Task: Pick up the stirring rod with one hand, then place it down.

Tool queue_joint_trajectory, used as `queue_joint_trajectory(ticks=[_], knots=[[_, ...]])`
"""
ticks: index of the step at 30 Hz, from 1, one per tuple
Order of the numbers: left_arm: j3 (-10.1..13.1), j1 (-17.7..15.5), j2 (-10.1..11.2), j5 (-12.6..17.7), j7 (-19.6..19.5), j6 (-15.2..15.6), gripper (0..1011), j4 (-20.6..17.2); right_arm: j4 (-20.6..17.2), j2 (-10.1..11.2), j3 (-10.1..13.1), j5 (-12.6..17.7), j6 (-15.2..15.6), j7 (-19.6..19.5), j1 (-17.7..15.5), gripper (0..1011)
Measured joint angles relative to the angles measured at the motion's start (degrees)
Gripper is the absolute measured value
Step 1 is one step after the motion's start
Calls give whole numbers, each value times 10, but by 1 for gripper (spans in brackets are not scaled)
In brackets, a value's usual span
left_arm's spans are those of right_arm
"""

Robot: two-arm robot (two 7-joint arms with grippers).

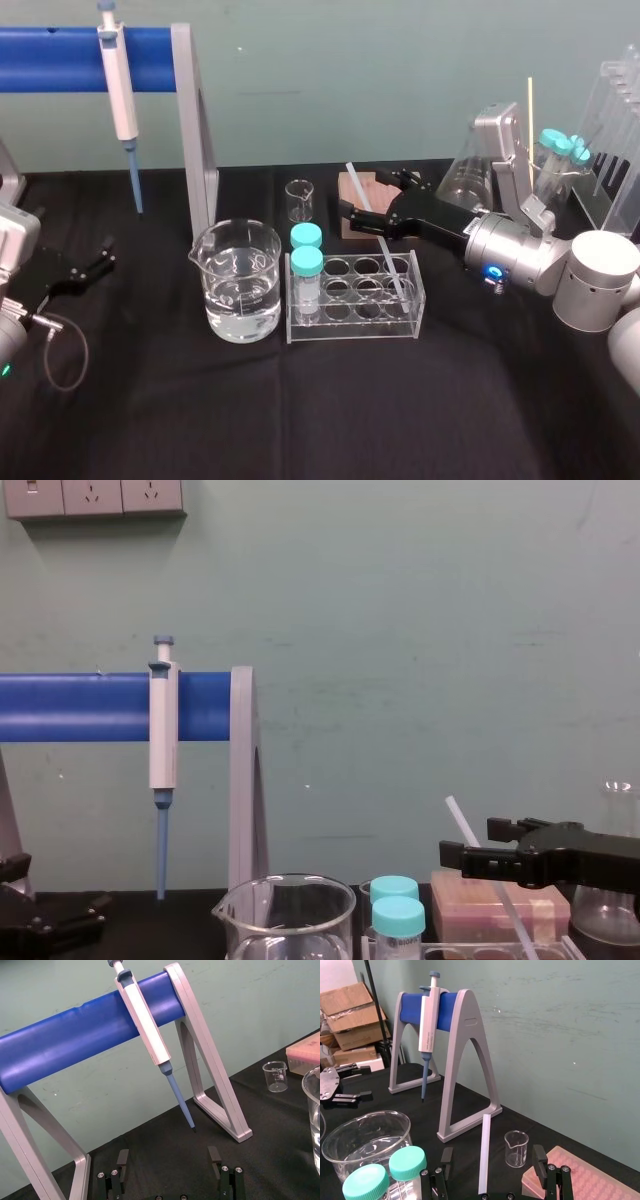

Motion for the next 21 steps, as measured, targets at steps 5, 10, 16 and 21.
queue_joint_trajectory(ticks=[5, 10, 16, 21], knots=[[0, 0, 0, 0, 0, 0, 1000, 0, 0, 0, 0, 0, -1, 0, 0, 1000], [0, 0, 0, 0, 0, 0, 1000, 0, 0, 0, 1, 0, -1, 0, -1, 995], [0, 0, 0, 0, 0, 0, 1000, 0, -1, 0, 1, 0, -2, 1, -1, 864], [0, 0, 0, 0, 0, 0, 1000, 0, -1, 0, 1, 1, -2, 1, -1, 722]])
